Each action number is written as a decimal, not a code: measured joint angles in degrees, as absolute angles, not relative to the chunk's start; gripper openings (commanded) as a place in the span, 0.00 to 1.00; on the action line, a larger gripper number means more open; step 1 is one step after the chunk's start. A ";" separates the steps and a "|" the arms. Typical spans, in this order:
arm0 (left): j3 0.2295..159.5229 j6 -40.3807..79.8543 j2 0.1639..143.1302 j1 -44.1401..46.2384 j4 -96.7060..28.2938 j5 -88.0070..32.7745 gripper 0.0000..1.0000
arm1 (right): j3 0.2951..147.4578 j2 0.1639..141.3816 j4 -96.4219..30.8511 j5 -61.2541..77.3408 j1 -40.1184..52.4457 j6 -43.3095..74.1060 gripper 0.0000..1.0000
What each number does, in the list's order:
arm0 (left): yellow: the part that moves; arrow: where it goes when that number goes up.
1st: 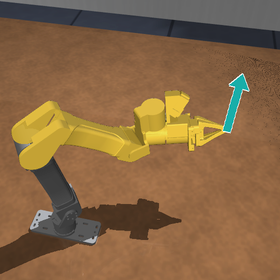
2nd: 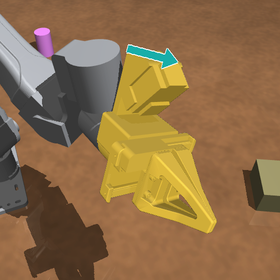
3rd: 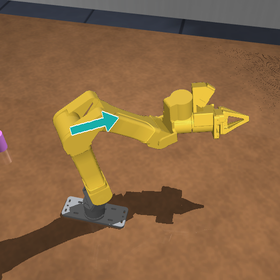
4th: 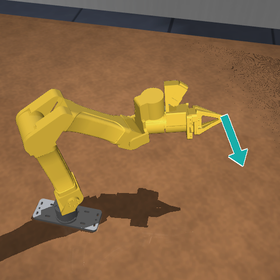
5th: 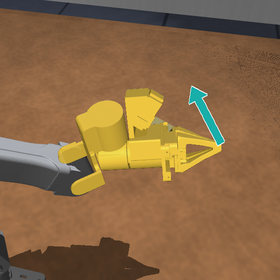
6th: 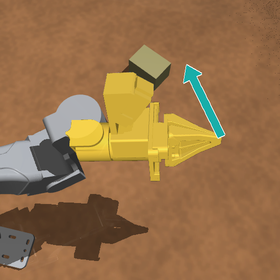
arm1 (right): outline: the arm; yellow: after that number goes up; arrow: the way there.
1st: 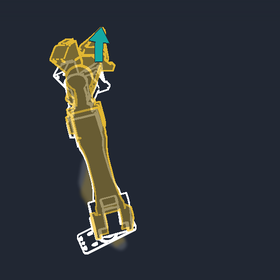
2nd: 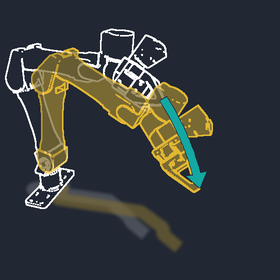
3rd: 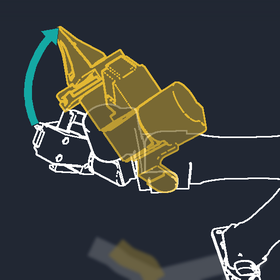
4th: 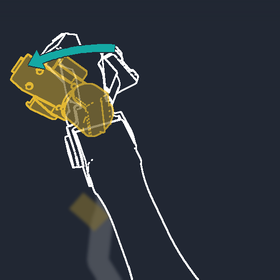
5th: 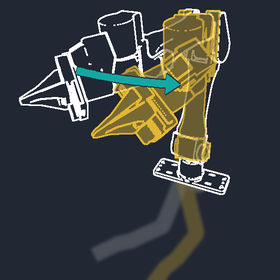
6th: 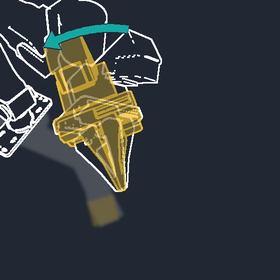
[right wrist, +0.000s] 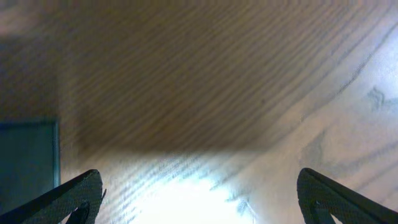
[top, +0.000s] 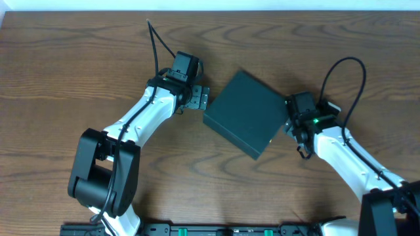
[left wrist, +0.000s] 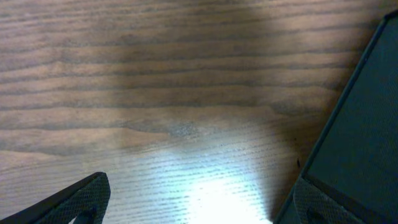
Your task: Pack container
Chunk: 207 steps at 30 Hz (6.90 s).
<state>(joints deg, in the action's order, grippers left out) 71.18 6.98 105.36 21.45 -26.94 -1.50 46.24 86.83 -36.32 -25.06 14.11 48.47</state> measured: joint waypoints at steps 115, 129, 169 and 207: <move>59.57 7.86 34.24 30.11 -63.20 6.76 0.95 | 47.31 21.74 -62.30 -7.07 29.17 18.87 0.99; 59.57 7.86 34.24 30.11 -63.20 6.59 0.96 | 44.45 17.12 -63.44 -4.54 8.08 16.67 0.99; 59.53 7.86 34.24 30.11 -63.22 6.42 0.95 | 21.02 1.96 -61.28 -2.87 3.11 7.09 0.99; 21.98 9.15 7.94 11.66 -55.75 6.00 0.96 | 20.91 1.74 -61.12 -2.76 3.07 7.09 0.99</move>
